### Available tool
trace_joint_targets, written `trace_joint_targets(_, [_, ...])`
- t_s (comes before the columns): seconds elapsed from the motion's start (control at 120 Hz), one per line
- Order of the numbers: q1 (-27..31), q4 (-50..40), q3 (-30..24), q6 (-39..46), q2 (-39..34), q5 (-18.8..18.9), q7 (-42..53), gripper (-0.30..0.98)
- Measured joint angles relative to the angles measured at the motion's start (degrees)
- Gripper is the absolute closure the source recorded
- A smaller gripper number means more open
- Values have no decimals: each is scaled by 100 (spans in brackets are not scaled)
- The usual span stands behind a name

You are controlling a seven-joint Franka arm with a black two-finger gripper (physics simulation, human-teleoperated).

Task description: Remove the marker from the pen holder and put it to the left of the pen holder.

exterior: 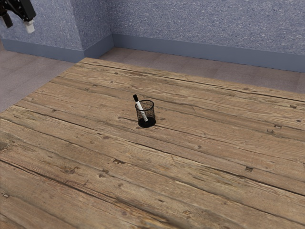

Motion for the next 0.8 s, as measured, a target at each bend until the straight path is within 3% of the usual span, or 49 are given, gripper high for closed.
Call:
trace_joint_targets(0.2, [-726,-103,-70,-155,254,119,-179,0])
trace_joint_targets(0.267, [-851,-703,-35,122,233,100,-228,0])
trace_joint_targets(0.35, [-766,-2194,25,621,285,55,-345,0])
trace_joint_targets(0.433, [-493,-2980,-207,1371,325,183,-488,0])
trace_joint_targets(0.6, [-1116,-4476,-312,3220,422,682,-1044,0])
trace_joint_targets(0.7, [-1040,-4673,-215,4449,941,1039,-1426,0])
trace_joint_targets(0.8, [-1032,-4691,-174,5356,989,1020,-1949,0])
